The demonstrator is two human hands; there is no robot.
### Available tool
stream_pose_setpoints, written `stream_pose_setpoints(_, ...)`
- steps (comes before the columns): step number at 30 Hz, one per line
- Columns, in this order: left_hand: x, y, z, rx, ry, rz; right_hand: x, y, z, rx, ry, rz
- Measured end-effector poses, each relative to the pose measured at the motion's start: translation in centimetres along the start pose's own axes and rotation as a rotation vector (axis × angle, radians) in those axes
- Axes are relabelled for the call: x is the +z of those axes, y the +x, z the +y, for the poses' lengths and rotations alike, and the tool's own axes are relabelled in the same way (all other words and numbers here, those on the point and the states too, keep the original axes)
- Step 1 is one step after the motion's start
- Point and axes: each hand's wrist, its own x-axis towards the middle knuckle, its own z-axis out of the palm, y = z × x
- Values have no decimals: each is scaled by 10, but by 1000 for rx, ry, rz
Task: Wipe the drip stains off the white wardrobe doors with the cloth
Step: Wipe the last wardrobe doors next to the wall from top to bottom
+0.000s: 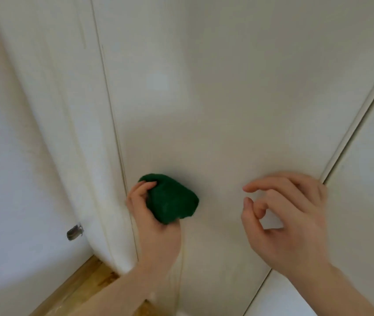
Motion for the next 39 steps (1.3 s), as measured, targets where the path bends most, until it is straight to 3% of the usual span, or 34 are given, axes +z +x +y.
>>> stream_pose_setpoints(4,-23,45,-41,154,-99,65,15,-12,11,-133,-12,90)
stream_pose_setpoints(8,-33,60,-52,126,-90,121,20,-22,19,-220,-71,131)
stream_pose_setpoints(11,-35,57,-67,109,16,40,13,-26,16,-207,-118,112)
stream_pose_setpoints(15,-29,44,-74,127,179,-57,-19,-25,9,-129,-191,-39)
stream_pose_setpoints(20,-12,34,-48,-16,144,-18,-58,-10,12,-91,-488,-355)
stream_pose_setpoints(24,-1,9,-25,7,129,-80,-68,-5,8,-128,-686,-503)
stream_pose_setpoints(29,26,-46,-12,129,178,-171,-70,-3,2,-115,-859,-623)
stream_pose_setpoints(34,47,-100,-19,275,184,-398,-66,-2,-12,-19,-972,-766)
stream_pose_setpoints(39,31,-91,-41,413,241,-578,-64,2,-24,79,-1045,-872)
